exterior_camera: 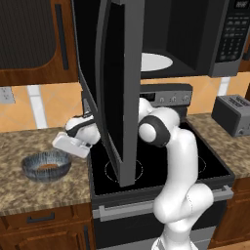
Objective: Open the microwave, place the bowl with waffle inside the microwave, then close the microwave door and turn it on.
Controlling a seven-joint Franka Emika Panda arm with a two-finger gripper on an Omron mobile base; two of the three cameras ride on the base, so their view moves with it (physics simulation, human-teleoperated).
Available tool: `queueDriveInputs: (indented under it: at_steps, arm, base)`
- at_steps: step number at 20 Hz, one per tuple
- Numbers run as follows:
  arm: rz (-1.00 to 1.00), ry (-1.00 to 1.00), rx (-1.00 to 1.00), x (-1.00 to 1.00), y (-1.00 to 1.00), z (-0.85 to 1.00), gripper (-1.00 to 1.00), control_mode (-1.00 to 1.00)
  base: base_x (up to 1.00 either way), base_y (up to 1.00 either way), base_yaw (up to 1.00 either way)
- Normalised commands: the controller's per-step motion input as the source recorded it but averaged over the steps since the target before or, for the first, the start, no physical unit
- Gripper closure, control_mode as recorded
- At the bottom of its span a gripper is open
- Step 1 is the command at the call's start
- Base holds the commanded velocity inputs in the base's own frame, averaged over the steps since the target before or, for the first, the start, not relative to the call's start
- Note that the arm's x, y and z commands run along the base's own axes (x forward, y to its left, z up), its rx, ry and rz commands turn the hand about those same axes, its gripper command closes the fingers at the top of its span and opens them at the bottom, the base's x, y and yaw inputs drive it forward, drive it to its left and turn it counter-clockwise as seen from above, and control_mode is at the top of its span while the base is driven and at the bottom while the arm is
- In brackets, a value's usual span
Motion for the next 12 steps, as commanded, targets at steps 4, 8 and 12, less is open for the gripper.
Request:
queueDriveInputs:
  at_steps: [4,8,12]
  arm:
    - [0.0,0.0,0.0,-0.03,0.0,-0.08,1.0,-1.0]
    - [-0.02,-0.08,0.13,-0.28,-0.61,0.13,1.0,-1.0]
    - [-0.01,-0.13,0.18,-0.13,-0.99,0.66,1.0,-1.0]
  base:
    - [0.0,0.0,0.0]
    - [0.0,0.0,0.0]
    - [0.0,0.0,0.0]
